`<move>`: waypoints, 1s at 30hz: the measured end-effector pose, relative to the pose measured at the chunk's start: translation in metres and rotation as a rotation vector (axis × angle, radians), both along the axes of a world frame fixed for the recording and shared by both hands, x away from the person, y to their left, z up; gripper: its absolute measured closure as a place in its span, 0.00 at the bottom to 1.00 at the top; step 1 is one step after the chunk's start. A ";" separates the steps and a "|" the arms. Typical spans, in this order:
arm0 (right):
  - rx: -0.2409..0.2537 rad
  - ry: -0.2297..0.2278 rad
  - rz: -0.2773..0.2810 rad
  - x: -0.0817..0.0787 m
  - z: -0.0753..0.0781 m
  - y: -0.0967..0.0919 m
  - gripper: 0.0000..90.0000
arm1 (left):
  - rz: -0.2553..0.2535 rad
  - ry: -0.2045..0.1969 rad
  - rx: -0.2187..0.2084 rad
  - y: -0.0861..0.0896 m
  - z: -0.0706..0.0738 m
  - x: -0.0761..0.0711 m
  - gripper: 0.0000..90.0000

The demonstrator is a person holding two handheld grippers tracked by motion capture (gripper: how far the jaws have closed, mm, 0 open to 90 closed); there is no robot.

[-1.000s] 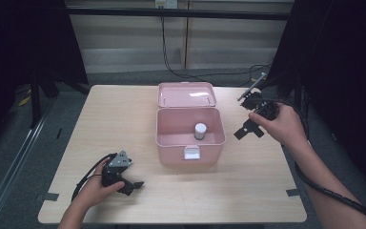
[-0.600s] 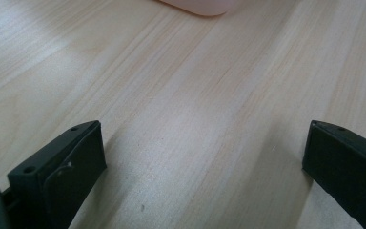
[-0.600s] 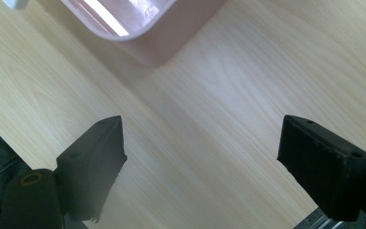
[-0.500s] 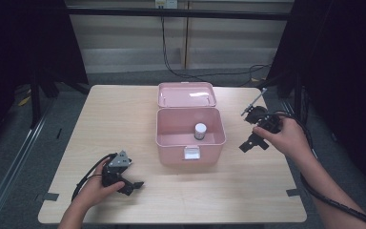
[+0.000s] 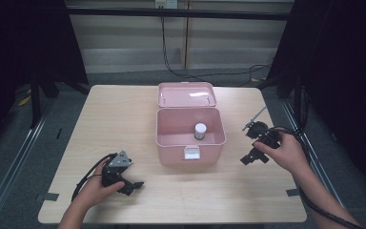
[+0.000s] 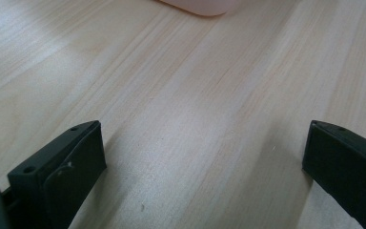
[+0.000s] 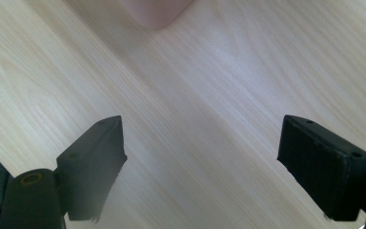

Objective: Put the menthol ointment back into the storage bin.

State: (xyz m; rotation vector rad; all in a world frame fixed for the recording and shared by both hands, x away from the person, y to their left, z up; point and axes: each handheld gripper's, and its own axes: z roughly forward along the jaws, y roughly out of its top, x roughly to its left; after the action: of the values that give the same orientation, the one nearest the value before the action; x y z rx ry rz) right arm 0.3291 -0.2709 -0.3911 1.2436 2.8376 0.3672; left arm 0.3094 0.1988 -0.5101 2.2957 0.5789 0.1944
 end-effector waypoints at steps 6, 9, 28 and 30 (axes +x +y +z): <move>0.026 -0.019 0.000 -0.007 -0.019 -0.011 0.17 | 0.000 0.000 0.000 0.000 0.000 0.000 0.00; 0.056 -0.010 -0.014 -0.012 -0.028 -0.018 0.17 | 0.000 -0.001 -0.001 0.000 0.000 0.000 0.00; 0.187 -0.097 -0.069 -0.033 -0.084 -0.039 0.17 | -0.001 -0.003 0.000 0.000 0.000 0.000 0.00; 0.202 -0.105 -0.072 -0.034 -0.088 -0.041 0.17 | 0.000 -0.001 -0.001 0.000 0.000 0.000 0.00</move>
State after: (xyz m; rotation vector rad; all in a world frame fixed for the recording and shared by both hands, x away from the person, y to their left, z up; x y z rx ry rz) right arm 0.2949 -0.3115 -0.4794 1.3109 2.7139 0.7090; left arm 0.3095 0.1987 -0.5102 2.2947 0.5781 0.1953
